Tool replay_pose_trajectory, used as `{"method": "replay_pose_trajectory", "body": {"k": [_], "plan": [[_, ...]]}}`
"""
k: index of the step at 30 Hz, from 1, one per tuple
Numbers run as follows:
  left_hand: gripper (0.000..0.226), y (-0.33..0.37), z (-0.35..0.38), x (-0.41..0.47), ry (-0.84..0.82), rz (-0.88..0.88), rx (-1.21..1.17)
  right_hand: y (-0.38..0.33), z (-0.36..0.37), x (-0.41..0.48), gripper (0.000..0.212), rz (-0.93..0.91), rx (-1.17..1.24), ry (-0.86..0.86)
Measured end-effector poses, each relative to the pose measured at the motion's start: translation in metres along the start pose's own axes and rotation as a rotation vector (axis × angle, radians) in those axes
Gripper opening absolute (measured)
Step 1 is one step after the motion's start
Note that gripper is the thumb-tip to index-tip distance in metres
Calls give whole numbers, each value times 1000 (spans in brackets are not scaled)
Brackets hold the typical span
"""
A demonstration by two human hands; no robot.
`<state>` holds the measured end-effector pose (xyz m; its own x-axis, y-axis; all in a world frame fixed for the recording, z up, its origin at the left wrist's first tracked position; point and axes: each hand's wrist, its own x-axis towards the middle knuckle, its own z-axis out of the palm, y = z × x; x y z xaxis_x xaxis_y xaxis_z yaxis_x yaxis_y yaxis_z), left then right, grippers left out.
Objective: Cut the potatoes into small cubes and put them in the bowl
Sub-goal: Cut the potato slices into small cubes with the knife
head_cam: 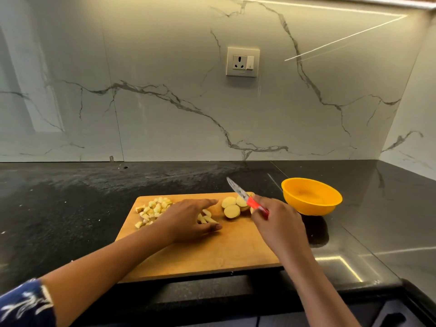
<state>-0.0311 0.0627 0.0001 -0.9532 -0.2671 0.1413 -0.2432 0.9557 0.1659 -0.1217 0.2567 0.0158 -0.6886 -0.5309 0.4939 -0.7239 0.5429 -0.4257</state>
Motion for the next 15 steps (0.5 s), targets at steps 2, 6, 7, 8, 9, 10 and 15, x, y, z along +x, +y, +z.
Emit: {"method": "replay_pose_trajectory", "body": {"k": [2, 6, 7, 8, 9, 10, 15], "plan": [[66, 1, 3, 3, -2, -19, -3, -3, 12, 9, 43, 18, 76, 43], [45, -3, 6, 4, 23, 23, -38, -8, 31, 18, 42, 21, 131, 23], [42, -4, 5, 3, 30, 39, -51, -9, 34, 18, 42, 12, 139, 19], [41, -5, 5, 3, 36, 54, -57, -8, 36, 18, 42, 6, 143, 15], [39, -6, 4, 3, 38, 65, -58, -7, 37, 16, 42, 0, 141, 13], [38, -7, 4, 4, 42, 73, -59, -6, 38, 15, 42, -3, 129, 2], [34, -15, 2, 6, 47, 83, -82, 0, 40, 11, 44, -34, 91, -22]]}}
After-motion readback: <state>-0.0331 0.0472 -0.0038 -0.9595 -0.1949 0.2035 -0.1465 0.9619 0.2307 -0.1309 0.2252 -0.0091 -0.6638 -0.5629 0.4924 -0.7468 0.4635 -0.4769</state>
